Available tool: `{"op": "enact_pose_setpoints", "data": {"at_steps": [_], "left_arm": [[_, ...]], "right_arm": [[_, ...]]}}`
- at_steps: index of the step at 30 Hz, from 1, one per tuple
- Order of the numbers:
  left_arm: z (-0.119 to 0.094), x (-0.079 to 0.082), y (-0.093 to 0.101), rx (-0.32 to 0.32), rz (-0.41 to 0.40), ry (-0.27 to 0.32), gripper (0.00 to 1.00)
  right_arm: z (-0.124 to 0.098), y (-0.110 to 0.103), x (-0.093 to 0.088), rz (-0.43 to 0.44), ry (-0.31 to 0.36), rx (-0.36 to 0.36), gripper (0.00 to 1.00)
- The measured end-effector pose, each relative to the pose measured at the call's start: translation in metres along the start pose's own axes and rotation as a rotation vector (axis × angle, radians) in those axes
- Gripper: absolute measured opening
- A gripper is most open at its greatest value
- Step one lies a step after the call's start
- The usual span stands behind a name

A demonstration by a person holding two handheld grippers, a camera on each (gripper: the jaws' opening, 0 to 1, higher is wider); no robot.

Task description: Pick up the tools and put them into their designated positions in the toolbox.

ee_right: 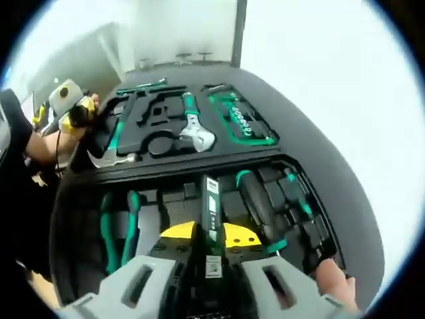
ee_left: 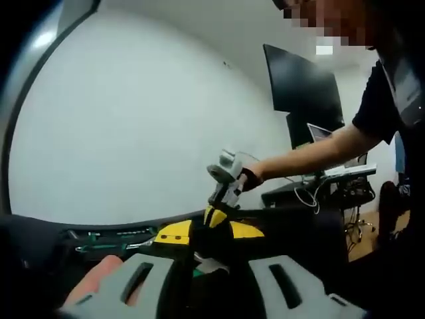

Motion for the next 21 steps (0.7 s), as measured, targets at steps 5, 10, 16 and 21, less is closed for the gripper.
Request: {"op": "enact_pose_setpoints", "data": {"at_steps": [5, 10, 16, 21], "left_arm": [[0.0, 0.0, 0.0, -0.002, 0.0, 0.002, 0.21], [0.0, 0.0, 0.0, -0.002, 0.001, 0.002, 0.21], [0.0, 0.001, 0.001, -0.003, 0.001, 0.002, 0.21], [0.0, 0.0, 0.002, -0.003, 0.004, 0.0, 0.21]], "right_arm": [[0.001, -0.004, -0.001, -0.041, -0.014, 0.028, 0.09], [-0.003, -0.017, -0.002, -0.059, -0.004, 0.071, 0.0], [-0.016, -0.024, 0.007, -0.063, -0.022, 0.075, 0.15], [-0.009, -0.005, -0.007, -0.005, -0.202, 0.052, 0.18]]}}
Point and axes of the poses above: the point that each gripper's makers call its tool centre point, and the gripper's own axes: z roughly forward along the fingers, y roughly to its right, x roughly out of its top, the point moved 3 cm from there along -z, roughly backward along the fingers, and after that the axes turned 14 degrees about y, right-handed, at the moved point
